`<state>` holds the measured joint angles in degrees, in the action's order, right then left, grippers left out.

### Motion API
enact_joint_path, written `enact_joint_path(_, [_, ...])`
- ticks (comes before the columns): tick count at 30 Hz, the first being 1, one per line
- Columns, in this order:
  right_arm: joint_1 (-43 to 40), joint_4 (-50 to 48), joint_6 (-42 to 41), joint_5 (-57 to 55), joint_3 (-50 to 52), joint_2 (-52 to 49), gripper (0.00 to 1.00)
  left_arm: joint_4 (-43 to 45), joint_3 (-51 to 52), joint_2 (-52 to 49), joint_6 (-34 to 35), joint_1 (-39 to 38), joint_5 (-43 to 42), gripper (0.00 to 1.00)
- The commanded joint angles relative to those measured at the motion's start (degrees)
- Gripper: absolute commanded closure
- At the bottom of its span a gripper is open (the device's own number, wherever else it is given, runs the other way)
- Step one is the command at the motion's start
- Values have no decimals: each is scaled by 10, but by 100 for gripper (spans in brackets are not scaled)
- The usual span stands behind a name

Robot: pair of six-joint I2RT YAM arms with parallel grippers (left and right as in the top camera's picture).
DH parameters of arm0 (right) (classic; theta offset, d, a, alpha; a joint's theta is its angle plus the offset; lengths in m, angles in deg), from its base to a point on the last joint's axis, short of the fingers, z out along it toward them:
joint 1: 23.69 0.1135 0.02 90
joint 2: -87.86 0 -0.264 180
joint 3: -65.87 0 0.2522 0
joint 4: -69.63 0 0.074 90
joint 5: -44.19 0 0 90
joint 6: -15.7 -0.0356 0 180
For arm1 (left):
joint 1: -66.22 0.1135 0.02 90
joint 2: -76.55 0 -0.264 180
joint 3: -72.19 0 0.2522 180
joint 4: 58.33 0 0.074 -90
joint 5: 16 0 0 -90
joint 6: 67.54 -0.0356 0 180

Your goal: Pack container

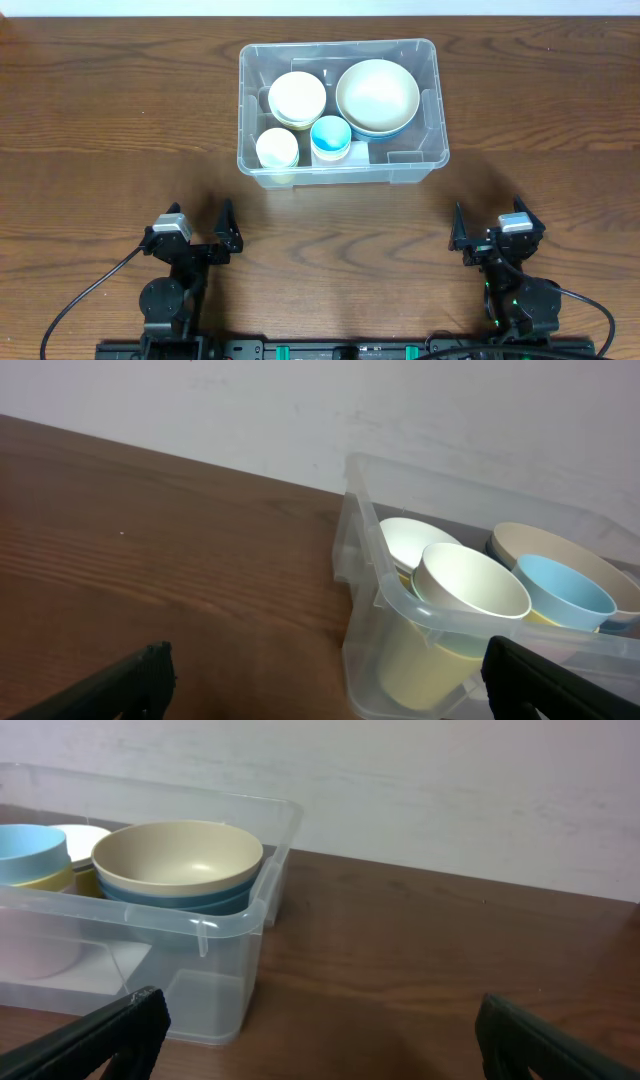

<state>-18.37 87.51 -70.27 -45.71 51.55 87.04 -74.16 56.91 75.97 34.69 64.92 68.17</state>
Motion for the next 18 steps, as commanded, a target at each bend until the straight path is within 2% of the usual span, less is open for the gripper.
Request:
enact_joint_path(1, [-8, 2, 8, 2, 3, 3, 1, -14, 13, 3, -1, -1, -6, 2])
enact_joint_path(18, [-8, 2, 8, 2, 3, 3, 1, -14, 13, 3, -1, -1, -6, 2])
